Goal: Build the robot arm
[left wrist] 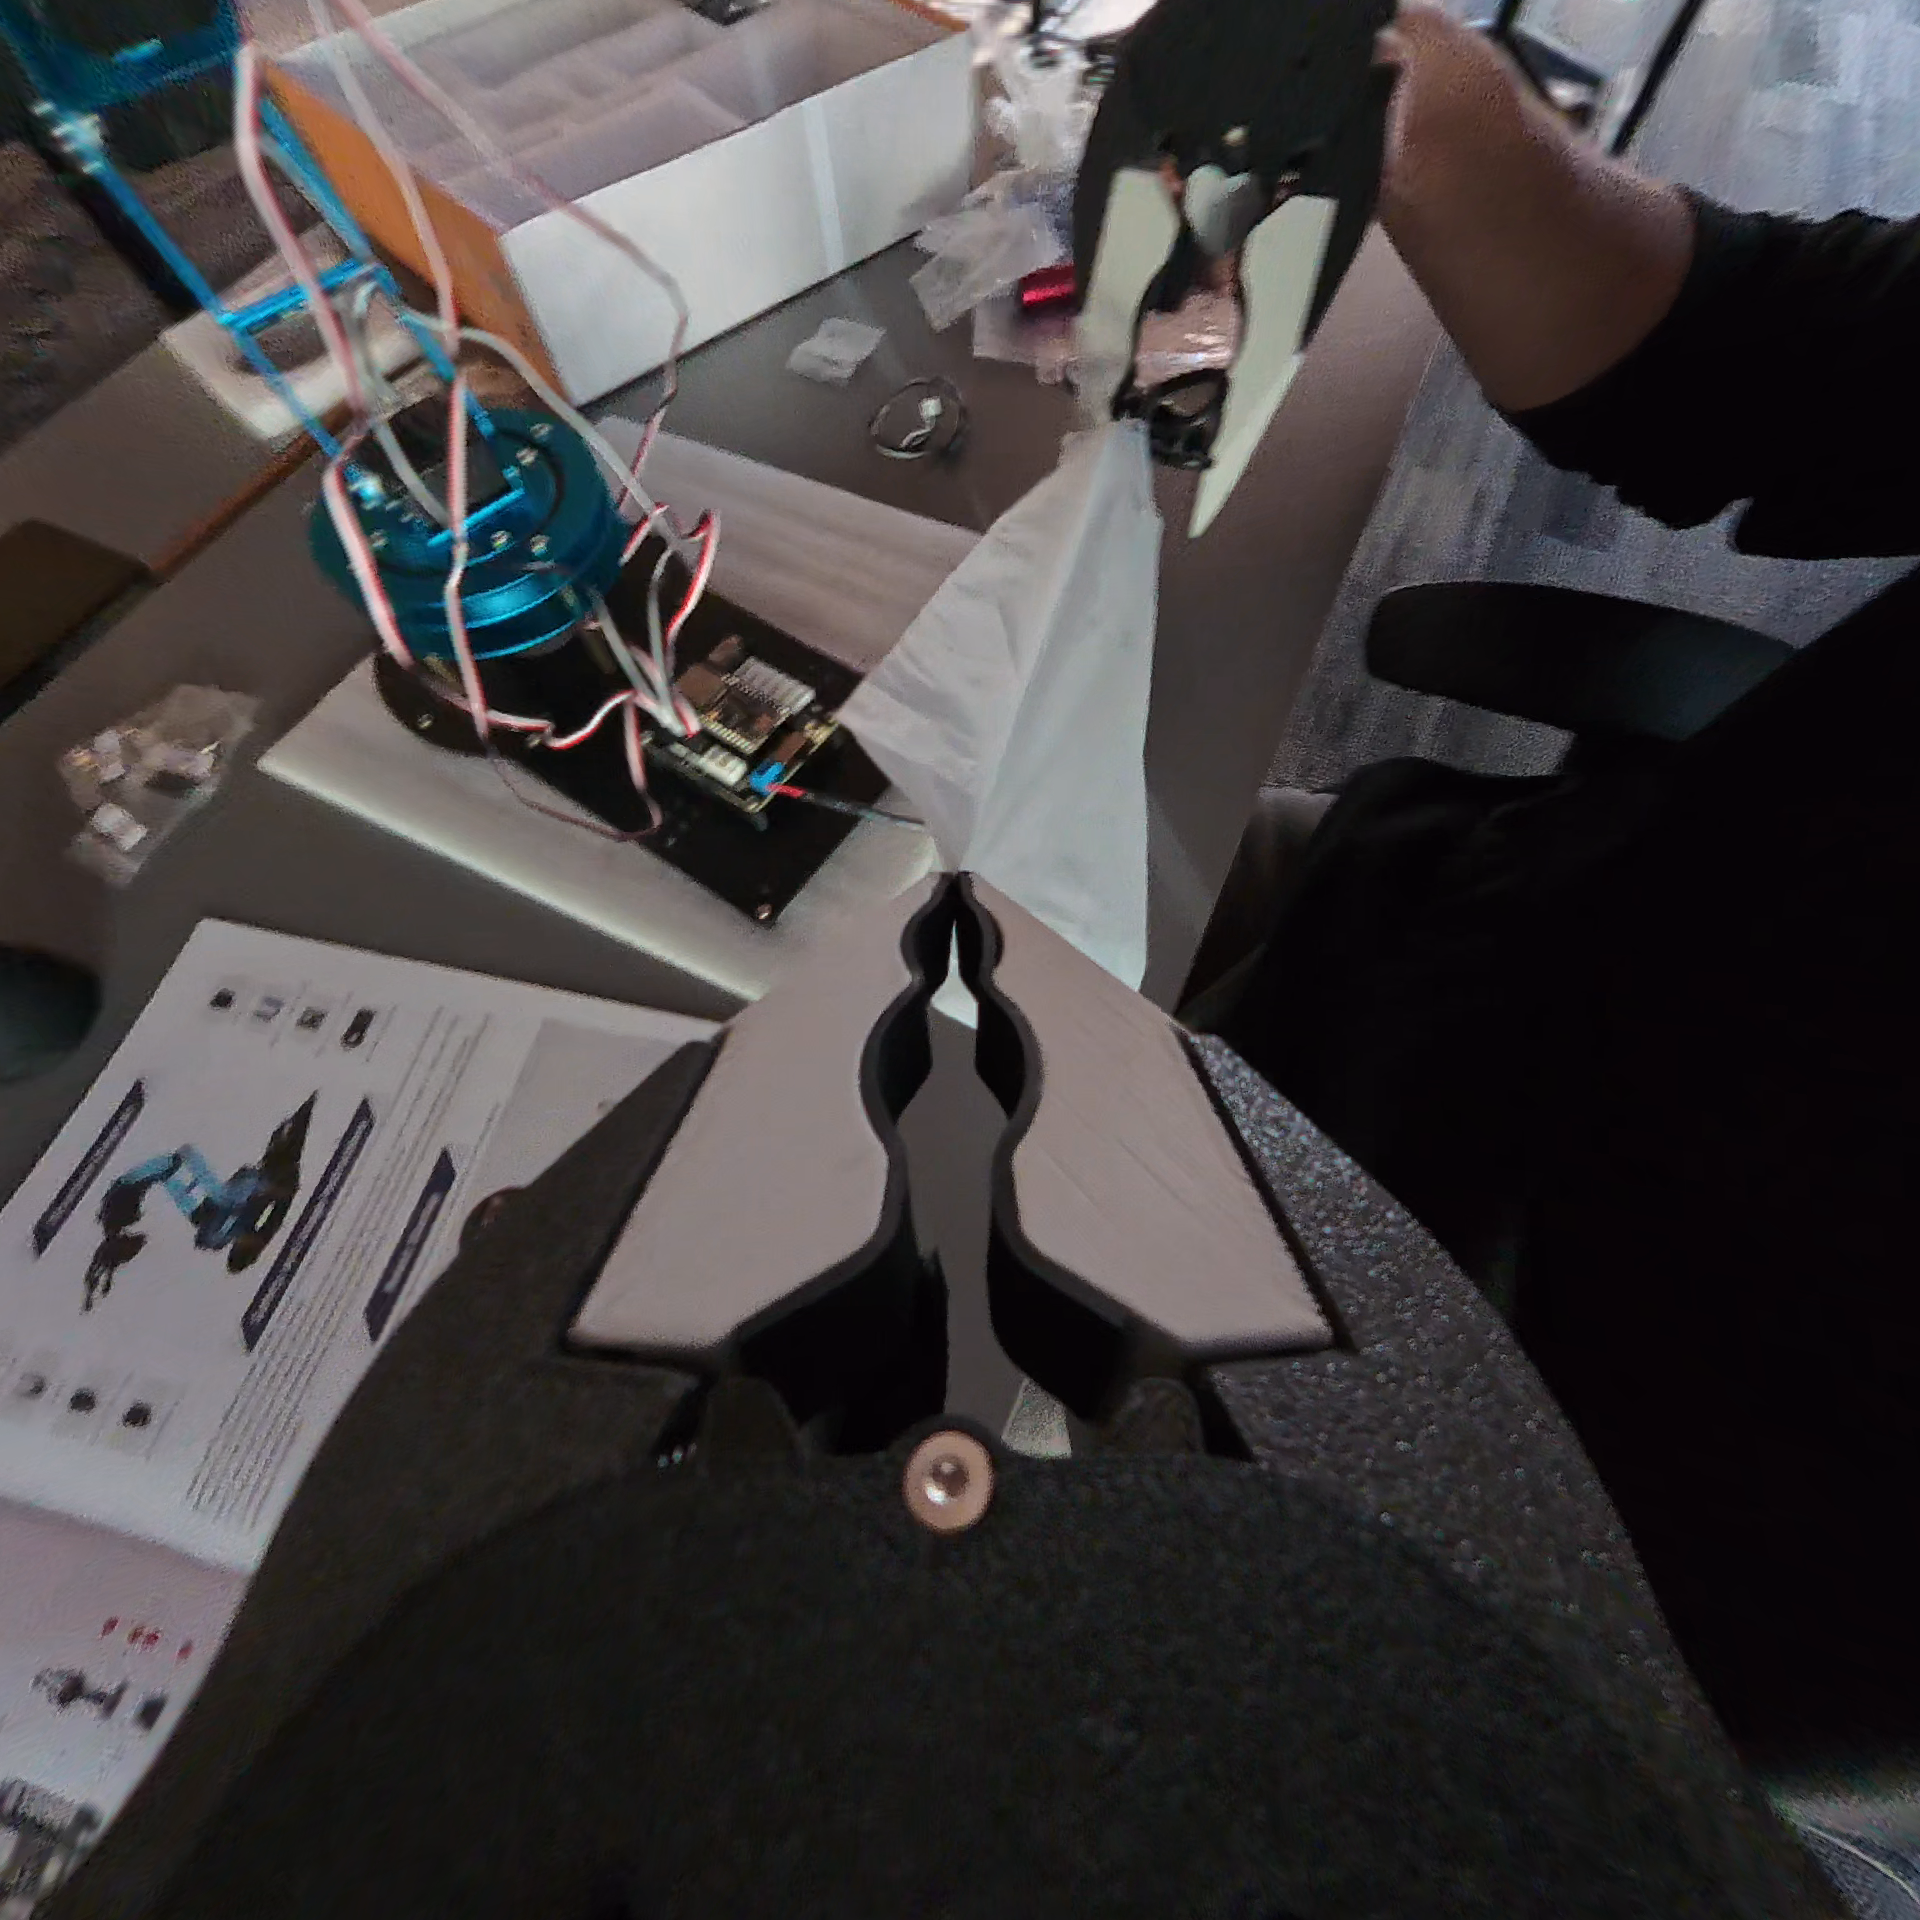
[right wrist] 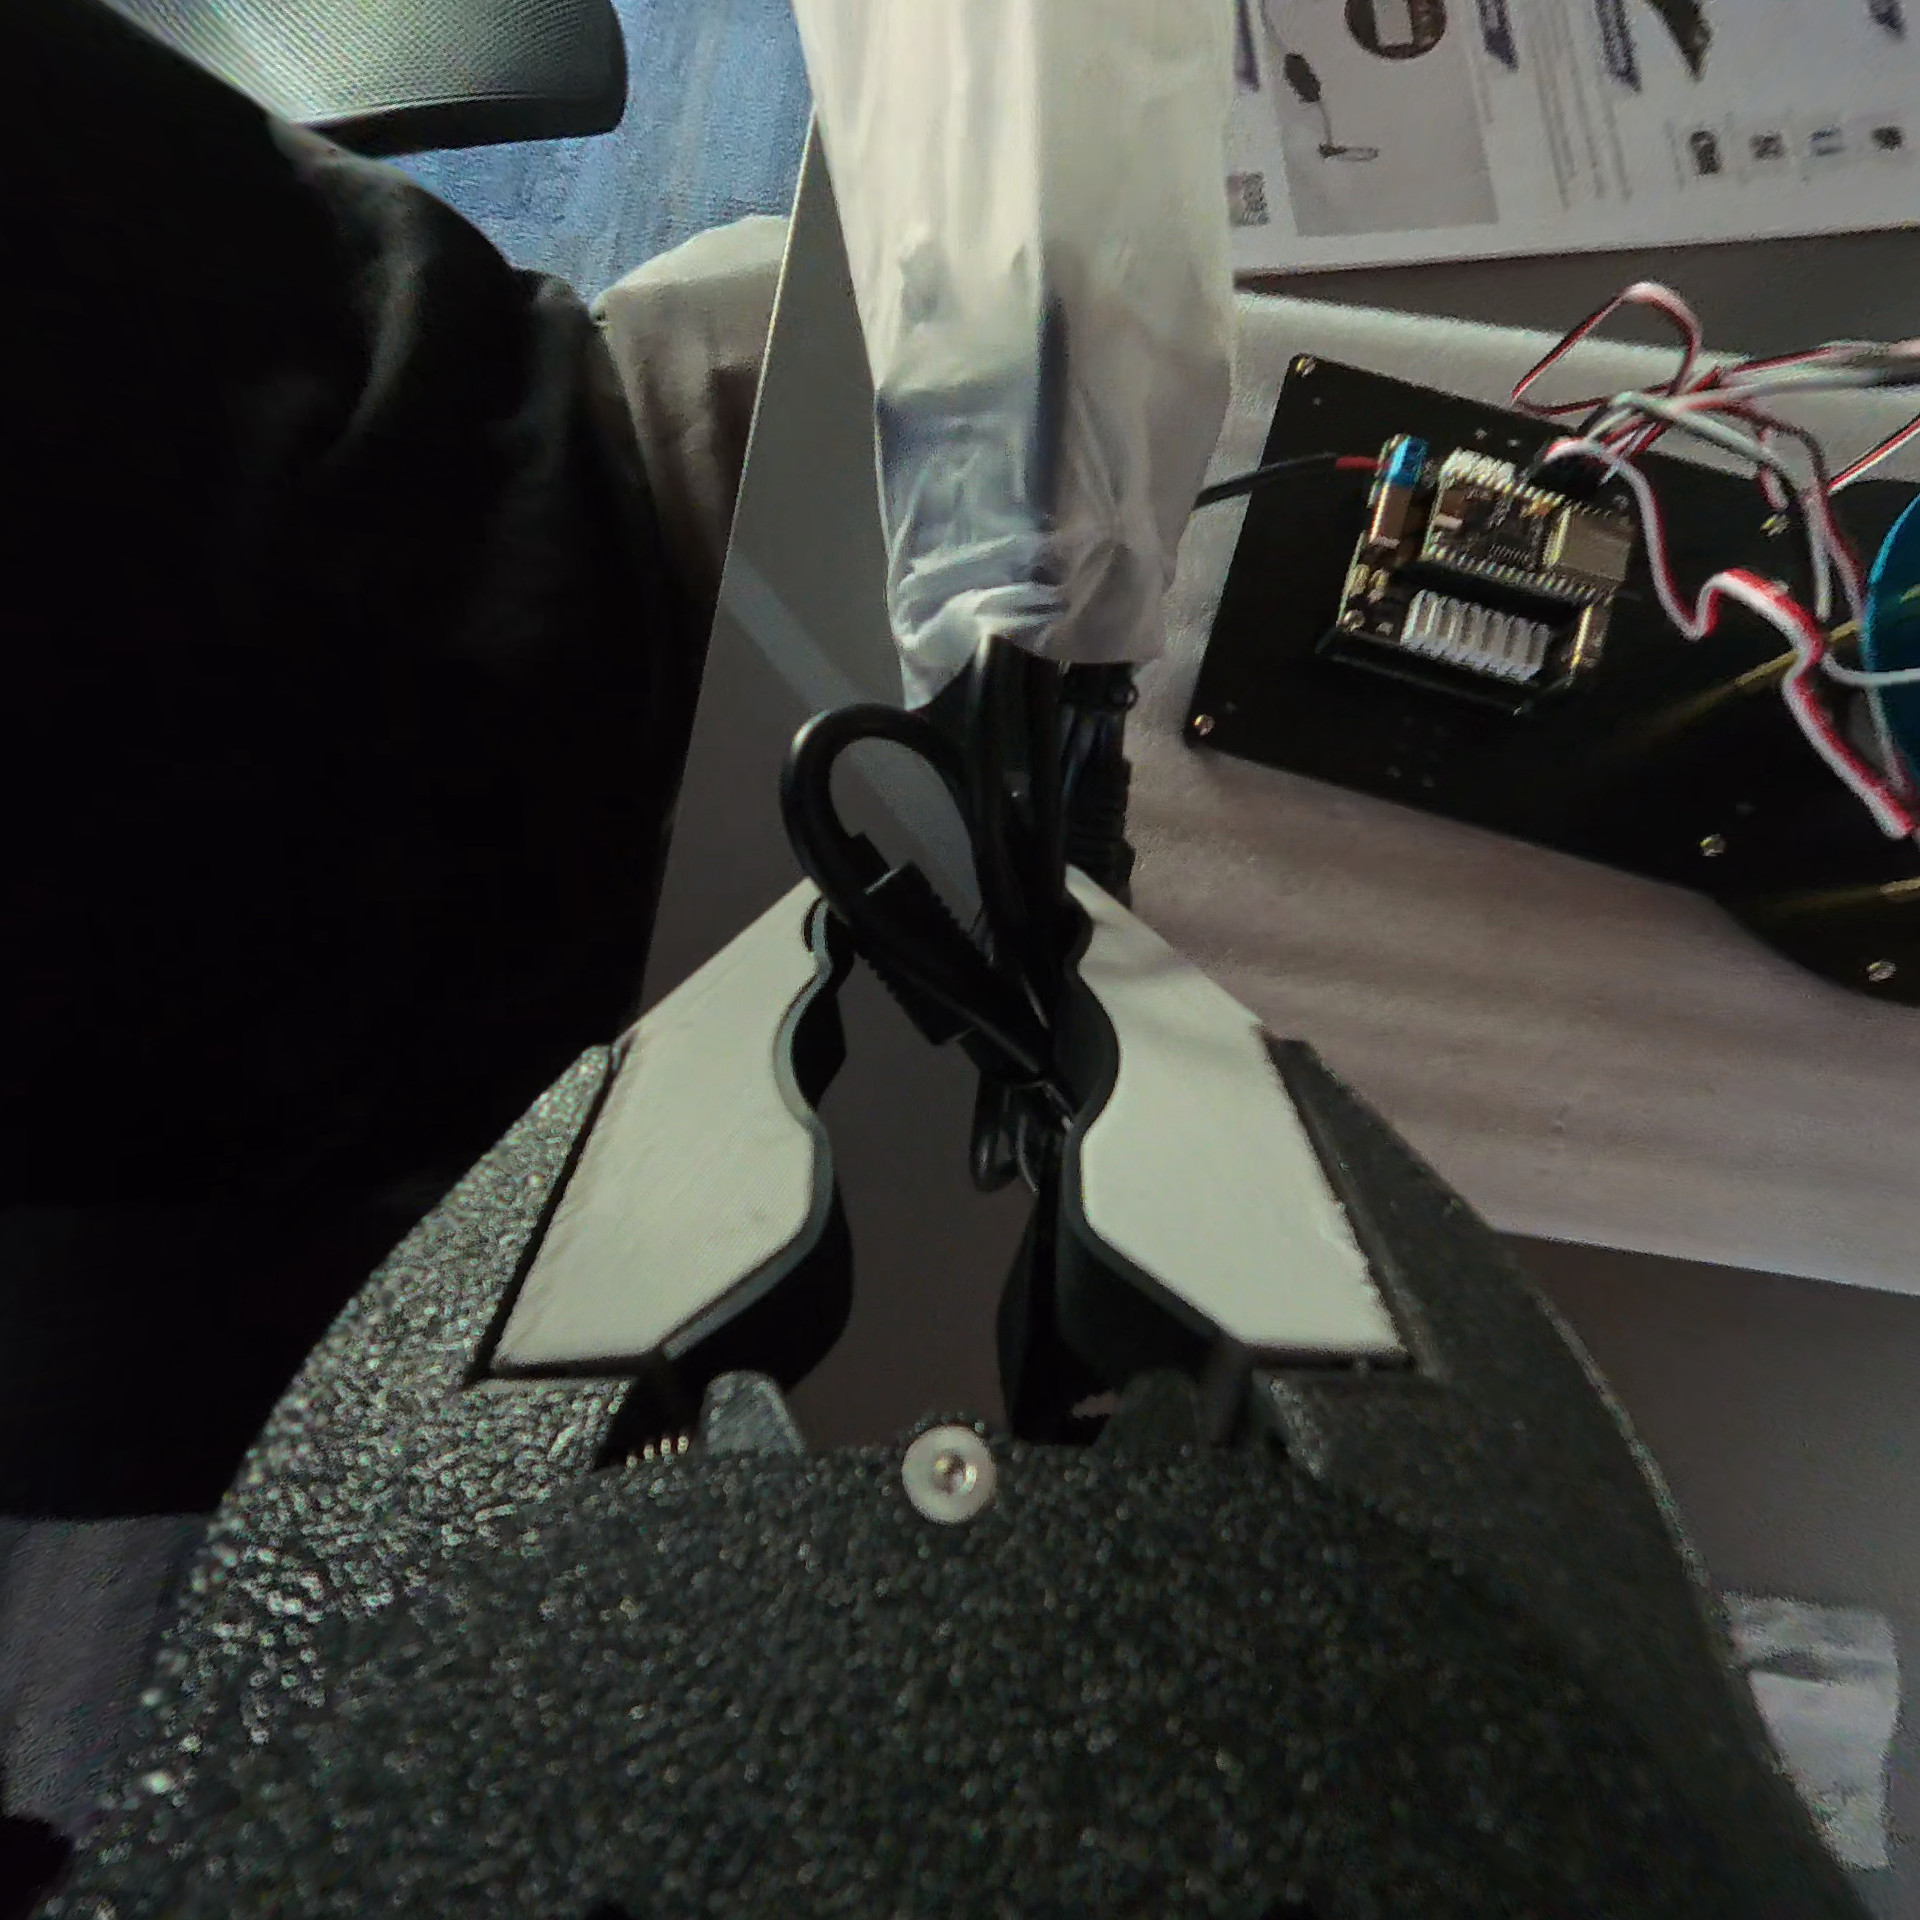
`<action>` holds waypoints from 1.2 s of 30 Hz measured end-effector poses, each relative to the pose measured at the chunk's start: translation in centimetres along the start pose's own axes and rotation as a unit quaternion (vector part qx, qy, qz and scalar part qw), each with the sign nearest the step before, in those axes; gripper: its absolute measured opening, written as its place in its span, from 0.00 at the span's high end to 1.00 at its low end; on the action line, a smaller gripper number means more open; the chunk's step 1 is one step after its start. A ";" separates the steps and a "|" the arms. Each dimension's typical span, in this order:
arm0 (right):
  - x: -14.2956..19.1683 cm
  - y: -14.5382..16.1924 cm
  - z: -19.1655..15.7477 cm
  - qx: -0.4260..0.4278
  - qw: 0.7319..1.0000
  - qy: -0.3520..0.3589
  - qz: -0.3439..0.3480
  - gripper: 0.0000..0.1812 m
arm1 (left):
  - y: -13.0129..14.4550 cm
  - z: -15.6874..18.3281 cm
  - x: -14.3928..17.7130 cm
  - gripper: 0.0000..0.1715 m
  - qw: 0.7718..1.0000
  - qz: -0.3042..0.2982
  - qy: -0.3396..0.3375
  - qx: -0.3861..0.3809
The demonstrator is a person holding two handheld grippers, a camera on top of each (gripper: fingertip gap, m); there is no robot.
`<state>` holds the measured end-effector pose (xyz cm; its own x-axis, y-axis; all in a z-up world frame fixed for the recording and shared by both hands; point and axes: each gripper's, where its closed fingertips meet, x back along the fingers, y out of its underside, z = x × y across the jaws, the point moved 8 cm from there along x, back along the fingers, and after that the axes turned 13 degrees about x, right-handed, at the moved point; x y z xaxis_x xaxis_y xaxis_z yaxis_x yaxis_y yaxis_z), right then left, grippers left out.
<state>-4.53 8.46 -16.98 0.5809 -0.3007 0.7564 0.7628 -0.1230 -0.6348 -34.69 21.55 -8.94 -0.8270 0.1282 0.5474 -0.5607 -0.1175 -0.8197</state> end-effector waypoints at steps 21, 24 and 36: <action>-2.6 0.2 1.4 -0.049 0.998 -0.012 -0.041 0.81 | 7.8 -4.3 2.9 0.74 0.985 0.064 -0.157 0.032; -2.8 -0.9 1.5 -0.038 0.999 -0.025 -0.011 0.81 | 3.0 -0.1 4.0 0.73 0.983 0.109 -0.142 -0.037; -2.9 -1.2 -0.1 0.048 0.998 0.039 -0.027 0.81 | -1.4 1.1 -13.9 1.00 0.943 -0.281 0.004 -0.177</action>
<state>-7.18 9.42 -18.41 0.5169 -0.3701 0.7719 0.8185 -0.0504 -0.5723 -22.43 18.89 -15.24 -0.4022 0.0803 0.9120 -0.8603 0.3076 -0.4065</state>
